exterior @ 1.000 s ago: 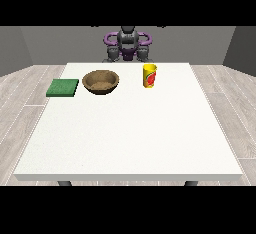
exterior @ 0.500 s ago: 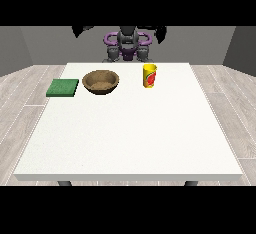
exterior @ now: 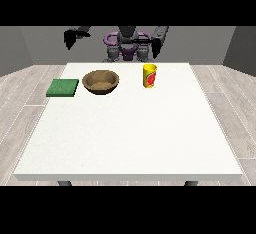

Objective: Pick the cup and pour the ball into the bowl, then pick the bowl and place it on the pad

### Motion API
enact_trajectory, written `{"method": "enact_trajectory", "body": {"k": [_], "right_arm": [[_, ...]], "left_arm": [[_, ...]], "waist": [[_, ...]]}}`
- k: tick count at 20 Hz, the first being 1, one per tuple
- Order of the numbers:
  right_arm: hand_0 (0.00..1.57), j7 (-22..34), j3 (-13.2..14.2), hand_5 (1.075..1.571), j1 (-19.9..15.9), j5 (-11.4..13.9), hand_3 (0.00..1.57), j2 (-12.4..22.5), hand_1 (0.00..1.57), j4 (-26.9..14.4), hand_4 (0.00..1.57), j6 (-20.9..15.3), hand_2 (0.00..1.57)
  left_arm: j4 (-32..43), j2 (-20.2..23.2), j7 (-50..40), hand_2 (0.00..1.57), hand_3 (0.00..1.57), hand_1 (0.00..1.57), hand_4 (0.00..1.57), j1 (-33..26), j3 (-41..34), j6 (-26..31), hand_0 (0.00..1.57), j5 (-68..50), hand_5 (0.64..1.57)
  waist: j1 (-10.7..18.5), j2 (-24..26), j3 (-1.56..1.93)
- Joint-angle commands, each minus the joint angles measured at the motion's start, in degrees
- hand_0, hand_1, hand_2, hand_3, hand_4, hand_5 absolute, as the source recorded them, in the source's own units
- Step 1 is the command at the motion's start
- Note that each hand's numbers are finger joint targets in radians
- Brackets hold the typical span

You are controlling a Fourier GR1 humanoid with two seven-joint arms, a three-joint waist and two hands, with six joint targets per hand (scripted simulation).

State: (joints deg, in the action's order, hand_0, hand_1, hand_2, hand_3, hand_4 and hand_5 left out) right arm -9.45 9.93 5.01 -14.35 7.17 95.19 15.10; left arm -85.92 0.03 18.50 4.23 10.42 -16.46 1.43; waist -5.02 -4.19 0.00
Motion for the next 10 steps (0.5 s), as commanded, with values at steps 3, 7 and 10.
{"method": "enact_trajectory", "body": {"k": [3, 7, 10], "right_arm": [[0.0, -8.52, 5.14, 1.57, -2.83, -1.75, 0.0, 3.82, 0.0, -8.39, 0.24, 5.4, 0.0], [0.0, -7.77, 5.96, 1.571, -3.87, -1.58, 0.0, 4.69, 0.0, -10.71, 0.25, 5.86, 0.0], [0.0, -6.61, 4.63, 1.571, -2.99, -0.98, 0.0, 3.9, 0.0, -8.16, 0.27, 5.55, 0.0]], "left_arm": [[7.57, 3.15, 2.98, 0.0, 0.0, 0.0, 0.0, 8.79, -8.08, 1.94, 0.0, -2.18, 1.474], [18.52, 1.22, 12.39, 0.0, 0.0, 0.0, 0.0, 7.54, -7.53, 3.7, 0.0, -1.02, 1.454], [26.76, 1.87, 17.38, 0.0, 0.0, 0.0, 0.0, 11.53, -11.96, 3.4, 0.0, -2.11, 1.45]], "waist": [[-0.3, -4.31, 0.02], [0.19, -2.55, 0.0], [-2.02, -3.46, -0.02]]}}
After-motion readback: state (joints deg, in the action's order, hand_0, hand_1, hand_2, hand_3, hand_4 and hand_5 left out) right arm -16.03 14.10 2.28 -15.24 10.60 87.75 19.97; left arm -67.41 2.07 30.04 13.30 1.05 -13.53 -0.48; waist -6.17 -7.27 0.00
